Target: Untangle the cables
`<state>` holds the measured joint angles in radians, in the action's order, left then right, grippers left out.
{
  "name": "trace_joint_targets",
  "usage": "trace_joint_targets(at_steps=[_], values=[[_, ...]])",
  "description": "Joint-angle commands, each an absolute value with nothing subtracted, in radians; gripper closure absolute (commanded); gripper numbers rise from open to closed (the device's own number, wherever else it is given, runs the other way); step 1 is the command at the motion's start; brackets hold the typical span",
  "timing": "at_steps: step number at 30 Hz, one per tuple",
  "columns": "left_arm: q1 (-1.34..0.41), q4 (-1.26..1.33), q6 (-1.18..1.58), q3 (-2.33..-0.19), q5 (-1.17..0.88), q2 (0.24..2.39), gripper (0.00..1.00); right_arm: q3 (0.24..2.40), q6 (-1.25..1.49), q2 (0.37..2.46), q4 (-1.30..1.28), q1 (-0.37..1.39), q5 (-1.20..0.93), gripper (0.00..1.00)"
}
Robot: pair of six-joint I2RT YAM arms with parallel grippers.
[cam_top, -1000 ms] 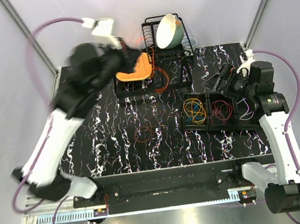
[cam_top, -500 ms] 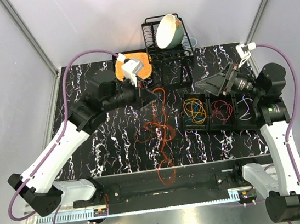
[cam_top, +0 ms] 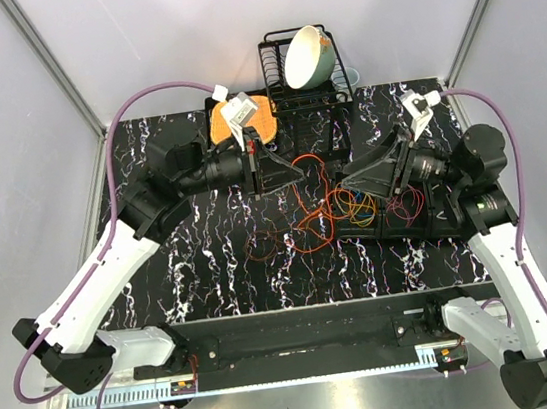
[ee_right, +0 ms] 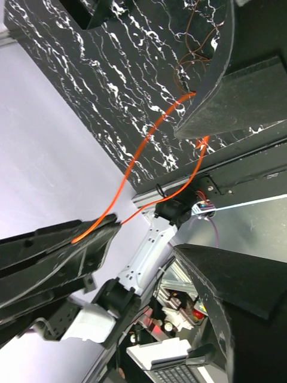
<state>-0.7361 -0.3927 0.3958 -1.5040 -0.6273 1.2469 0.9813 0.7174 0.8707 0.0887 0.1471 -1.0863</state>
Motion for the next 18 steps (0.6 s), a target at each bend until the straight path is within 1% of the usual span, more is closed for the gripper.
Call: trace_joint_targets(at_steps=[1,8,12,15,18], values=[[-0.736,-0.315,0.446,-1.560,-0.698,1.258,1.00,0.960,0.652,0.874,0.118,0.176,-1.065,0.25],[-0.736,-0.307,0.448,-1.565,-0.704,1.259,1.00,0.925,0.606,0.914,0.106,0.233,-1.011,0.25],[-0.735,-0.304,0.449,-1.566,-0.704,1.264,1.00,0.928,0.528,0.943,0.055,0.323,-0.945,0.27],[-0.736,-0.296,0.451,-1.568,-0.707,1.264,1.00,0.923,0.494,0.962,0.029,0.351,-0.905,0.28],[-0.736,-0.298,0.451,-1.574,-0.709,1.264,1.00,0.914,0.502,0.977,0.044,0.367,-0.888,0.34]])
